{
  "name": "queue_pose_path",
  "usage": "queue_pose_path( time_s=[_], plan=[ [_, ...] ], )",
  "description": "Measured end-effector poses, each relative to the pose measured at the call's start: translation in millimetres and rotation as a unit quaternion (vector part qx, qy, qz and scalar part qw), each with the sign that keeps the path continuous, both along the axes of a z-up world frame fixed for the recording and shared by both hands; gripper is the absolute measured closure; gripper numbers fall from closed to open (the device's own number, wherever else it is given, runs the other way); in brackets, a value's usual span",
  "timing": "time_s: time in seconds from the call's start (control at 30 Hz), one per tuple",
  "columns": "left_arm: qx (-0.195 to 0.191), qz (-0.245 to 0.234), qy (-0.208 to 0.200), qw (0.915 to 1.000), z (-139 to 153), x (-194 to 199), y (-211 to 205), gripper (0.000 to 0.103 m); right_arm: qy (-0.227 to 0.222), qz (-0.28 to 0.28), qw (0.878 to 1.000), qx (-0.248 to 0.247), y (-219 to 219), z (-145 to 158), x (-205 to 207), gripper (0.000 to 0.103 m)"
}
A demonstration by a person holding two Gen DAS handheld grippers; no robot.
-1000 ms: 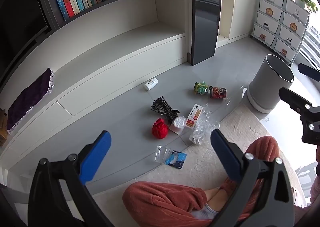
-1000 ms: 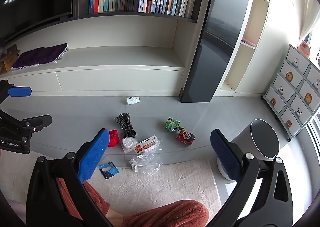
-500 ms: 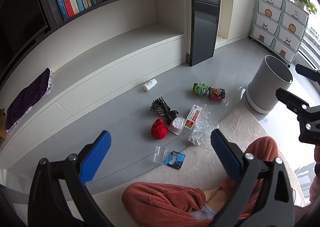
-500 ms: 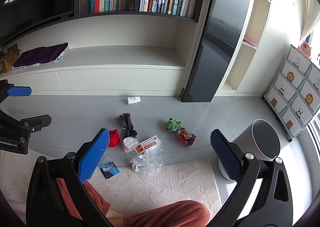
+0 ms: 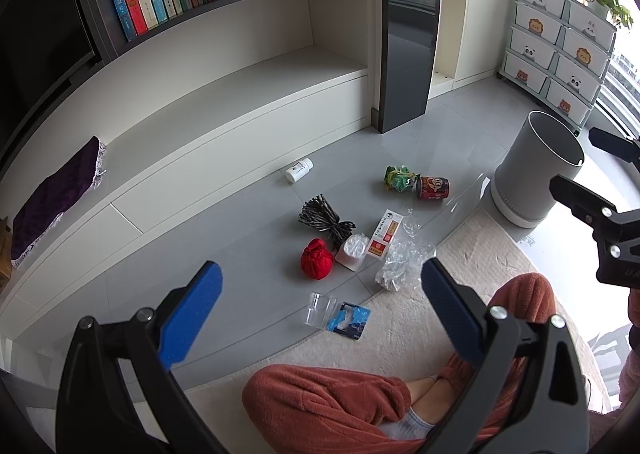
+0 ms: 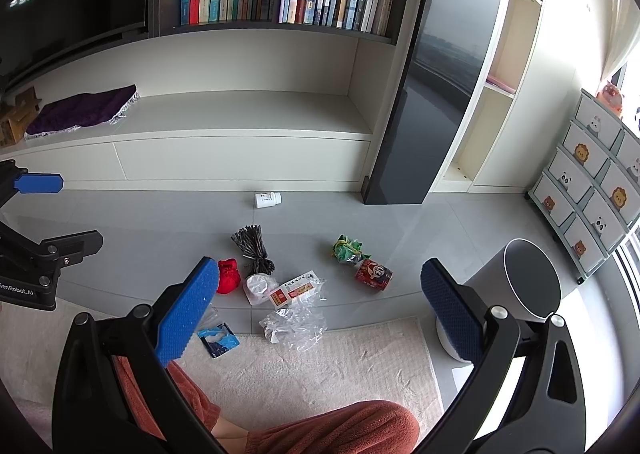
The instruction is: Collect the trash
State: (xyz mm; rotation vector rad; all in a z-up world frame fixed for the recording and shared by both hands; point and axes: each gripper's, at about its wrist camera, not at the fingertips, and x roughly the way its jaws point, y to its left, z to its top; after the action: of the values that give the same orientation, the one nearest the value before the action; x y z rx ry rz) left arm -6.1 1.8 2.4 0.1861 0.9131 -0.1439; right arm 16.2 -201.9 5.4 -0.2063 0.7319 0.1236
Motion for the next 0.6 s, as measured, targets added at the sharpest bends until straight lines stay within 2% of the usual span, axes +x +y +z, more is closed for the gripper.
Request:
queue_pose_path(
  time_s=[0.6],
  plan=[
    [-0.002, -0.002, -0.003, 1.0, 2.0, -1.3, -0.4, 0.004, -0.004, 0.01, 1.0, 0.0, 1.2, 3.1, -1.7, 0.006]
  ],
)
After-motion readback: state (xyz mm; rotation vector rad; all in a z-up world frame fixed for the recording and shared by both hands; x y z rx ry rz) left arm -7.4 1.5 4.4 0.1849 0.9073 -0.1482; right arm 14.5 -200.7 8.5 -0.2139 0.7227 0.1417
